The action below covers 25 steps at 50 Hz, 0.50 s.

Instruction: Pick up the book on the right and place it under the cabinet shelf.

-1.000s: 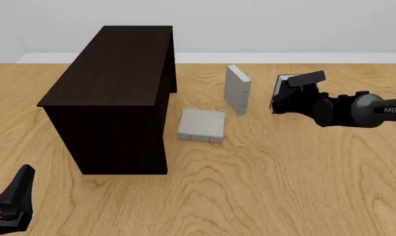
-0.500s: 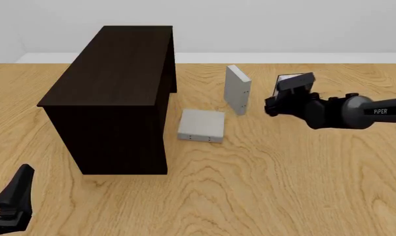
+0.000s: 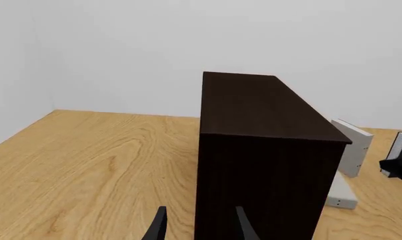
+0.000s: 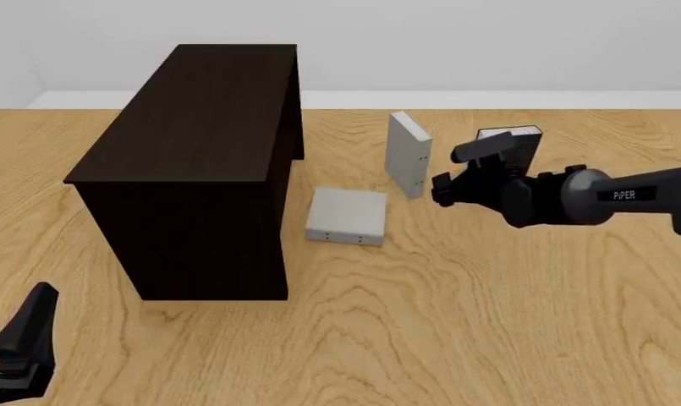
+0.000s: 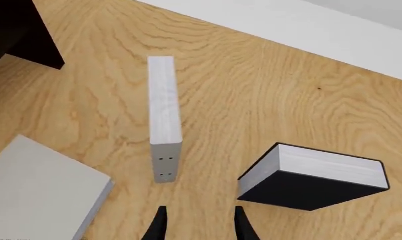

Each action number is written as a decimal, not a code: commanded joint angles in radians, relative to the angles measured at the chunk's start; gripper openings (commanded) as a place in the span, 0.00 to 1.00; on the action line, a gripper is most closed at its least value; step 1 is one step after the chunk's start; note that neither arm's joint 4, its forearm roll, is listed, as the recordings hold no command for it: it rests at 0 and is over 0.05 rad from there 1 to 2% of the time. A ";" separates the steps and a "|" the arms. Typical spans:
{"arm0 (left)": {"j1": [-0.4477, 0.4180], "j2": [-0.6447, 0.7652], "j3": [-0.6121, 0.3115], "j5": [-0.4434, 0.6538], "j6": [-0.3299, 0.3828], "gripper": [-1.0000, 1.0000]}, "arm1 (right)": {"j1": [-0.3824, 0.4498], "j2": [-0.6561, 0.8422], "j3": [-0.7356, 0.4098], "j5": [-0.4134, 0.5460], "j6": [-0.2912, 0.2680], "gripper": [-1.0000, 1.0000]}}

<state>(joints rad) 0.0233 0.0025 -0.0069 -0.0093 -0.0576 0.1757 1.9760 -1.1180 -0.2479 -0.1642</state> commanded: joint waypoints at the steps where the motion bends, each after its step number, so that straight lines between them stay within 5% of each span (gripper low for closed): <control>1: 0.001 -0.001 -0.003 0.002 -0.004 1.00 | 0.023 0.023 0.001 -0.008 0.018 1.00; 25: 0.001 -0.001 -0.001 -0.001 -0.008 1.00 | 0.039 0.057 0.002 -0.019 0.037 1.00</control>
<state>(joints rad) 0.0240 0.0017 -0.0100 -0.0083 -0.0637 0.2062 2.0193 -1.1163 -0.2627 -0.1355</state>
